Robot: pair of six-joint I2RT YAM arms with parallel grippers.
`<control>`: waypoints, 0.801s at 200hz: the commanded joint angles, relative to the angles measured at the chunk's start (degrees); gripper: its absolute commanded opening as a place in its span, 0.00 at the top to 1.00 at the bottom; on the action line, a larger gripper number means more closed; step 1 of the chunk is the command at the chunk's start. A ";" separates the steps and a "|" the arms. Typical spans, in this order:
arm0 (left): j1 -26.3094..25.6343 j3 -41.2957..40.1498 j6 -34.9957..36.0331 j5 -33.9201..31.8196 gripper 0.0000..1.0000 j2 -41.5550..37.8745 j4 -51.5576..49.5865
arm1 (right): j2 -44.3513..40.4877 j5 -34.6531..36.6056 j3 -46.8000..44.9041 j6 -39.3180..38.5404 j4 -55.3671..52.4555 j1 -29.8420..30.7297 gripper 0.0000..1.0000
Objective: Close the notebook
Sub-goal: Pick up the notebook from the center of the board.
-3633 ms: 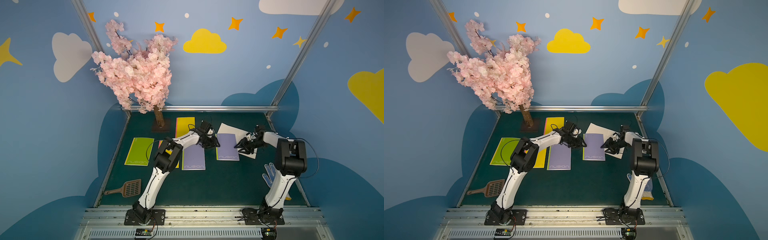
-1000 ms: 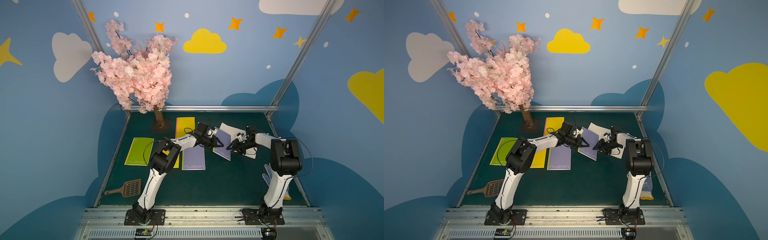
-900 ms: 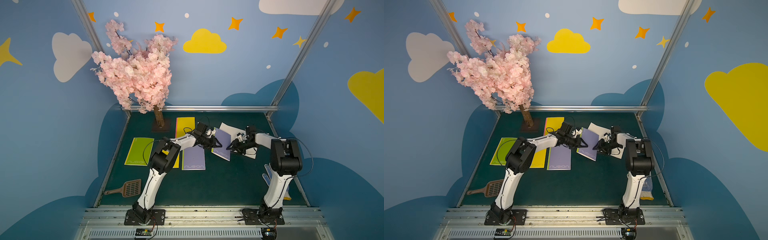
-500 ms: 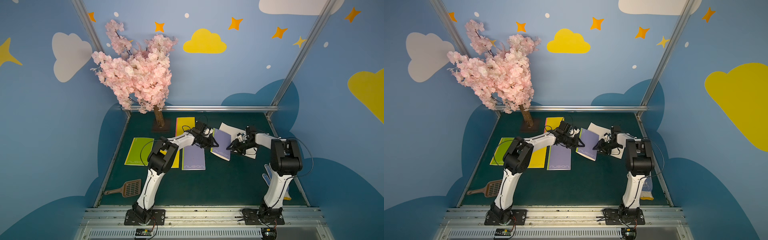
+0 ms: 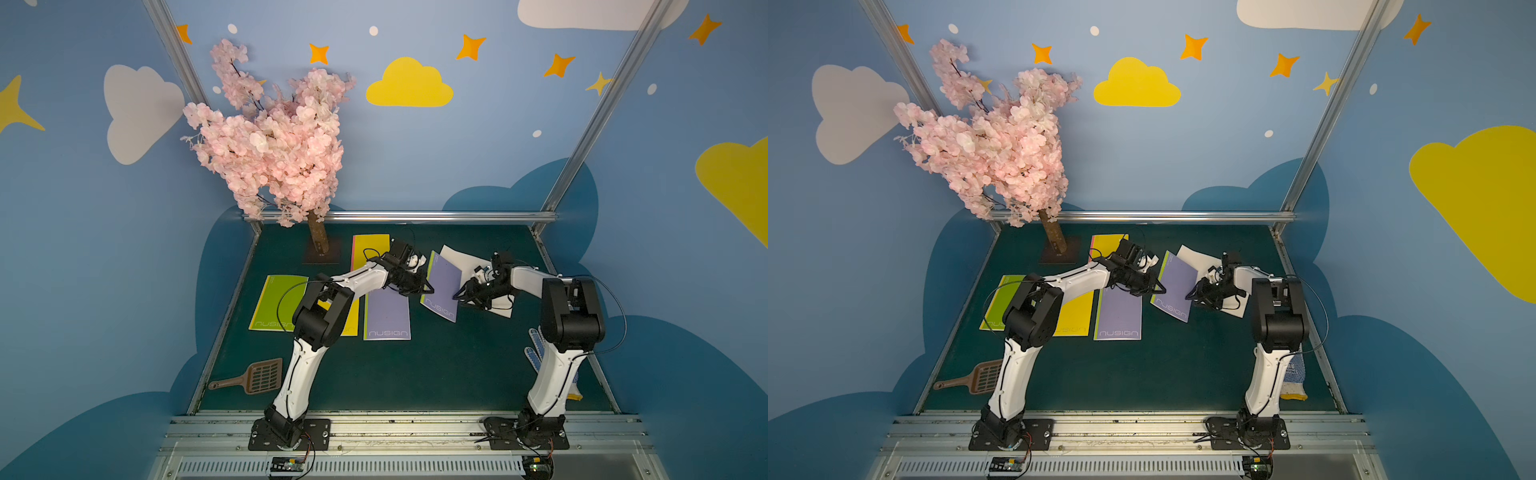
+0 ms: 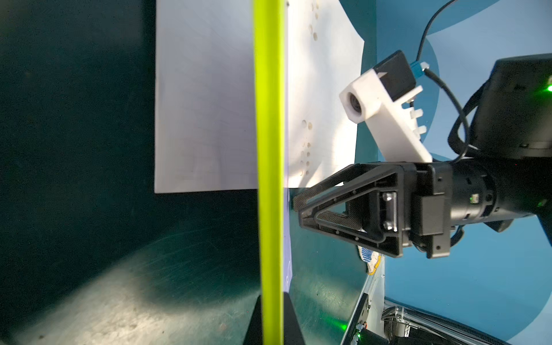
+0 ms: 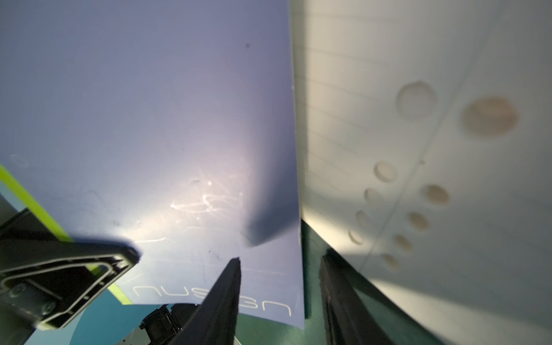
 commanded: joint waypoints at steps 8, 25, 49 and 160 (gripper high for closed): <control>0.76 2.86 1.22 2.35 0.97 -3.91 -1.58 | -2.46 0.86 -1.28 0.00 -1.29 0.31 0.55; 1.00 3.15 1.37 2.62 0.97 -4.94 -2.01 | -3.70 1.23 -0.68 -0.13 -2.14 0.24 0.55; 1.39 3.12 1.65 2.31 0.97 -6.54 -2.70 | -5.04 1.88 0.56 -0.66 -3.60 0.26 0.55; 4.86 -4.68 2.46 -0.11 0.97 -15.20 -3.07 | -0.71 11.21 13.12 -5.25 -12.56 -1.37 0.52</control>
